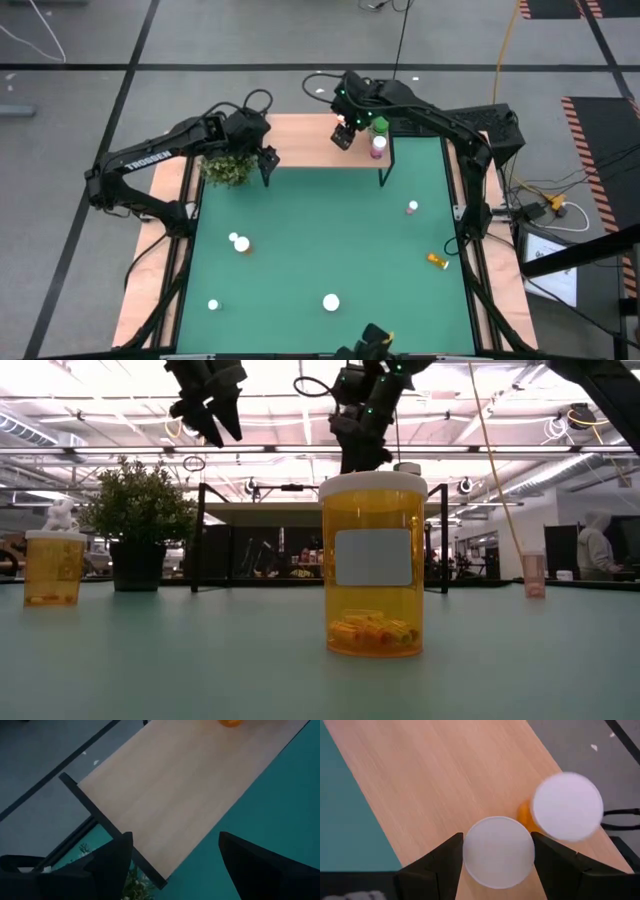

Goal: Pick and place medicine bottles onto shelf by color
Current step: Put the large orange medicine bottle on the shelf

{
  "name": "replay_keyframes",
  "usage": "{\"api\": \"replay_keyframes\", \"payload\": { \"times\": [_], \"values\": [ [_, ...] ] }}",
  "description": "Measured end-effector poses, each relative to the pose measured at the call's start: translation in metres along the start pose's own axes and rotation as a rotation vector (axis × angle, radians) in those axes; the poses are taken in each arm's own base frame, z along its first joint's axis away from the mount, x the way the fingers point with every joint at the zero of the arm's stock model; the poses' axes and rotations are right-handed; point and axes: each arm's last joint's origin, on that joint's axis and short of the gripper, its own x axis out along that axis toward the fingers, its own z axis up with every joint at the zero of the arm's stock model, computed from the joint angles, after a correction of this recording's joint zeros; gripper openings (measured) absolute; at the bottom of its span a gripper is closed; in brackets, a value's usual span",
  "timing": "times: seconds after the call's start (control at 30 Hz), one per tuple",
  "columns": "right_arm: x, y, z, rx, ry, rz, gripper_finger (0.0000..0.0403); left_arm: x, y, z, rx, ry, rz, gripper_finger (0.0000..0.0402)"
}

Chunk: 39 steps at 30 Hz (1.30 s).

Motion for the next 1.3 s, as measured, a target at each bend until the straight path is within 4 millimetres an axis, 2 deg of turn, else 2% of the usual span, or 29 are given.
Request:
{"api": "replay_keyframes", "payload": {
  "times": [0.3, 0.57, 0.8, 1.03, 1.17, 1.3],
  "values": [
    [-0.001, -0.008, 0.000, 0.000, -0.004, -0.006, 0.0213, 0.000, 0.000, -0.001, 0.000, 0.011, 0.003, 0.0296],
    [0.003, -0.008, 0.002, -0.003, -0.019, -0.015, 0.0246, 0.000, 0.000, -0.001, 0.012, 0.011, 0.003, 0.0296],
    [-0.004, -0.005, 0.001, 0.031, -0.033, -0.012, 0.0260, -0.001, -0.001, -0.003, 0.031, 0.026, 0.001, 0.0296],
    [-0.048, 0.011, -0.003, 0.032, -0.142, -0.030, 0.0260, -0.003, -0.008, -0.007, 0.107, 0.047, -0.014, 0.0296],
    [-0.087, 0.027, -0.013, 0.053, -0.234, 0.003, 0.0258, -0.004, -0.011, -0.008, 0.135, 0.045, -0.022, 0.0296],
    [-0.127, 0.052, -0.029, 0.047, -0.305, 0.067, 0.0252, -0.004, -0.012, -0.005, 0.168, 0.013, -0.030, 0.0296]
  ]
}}
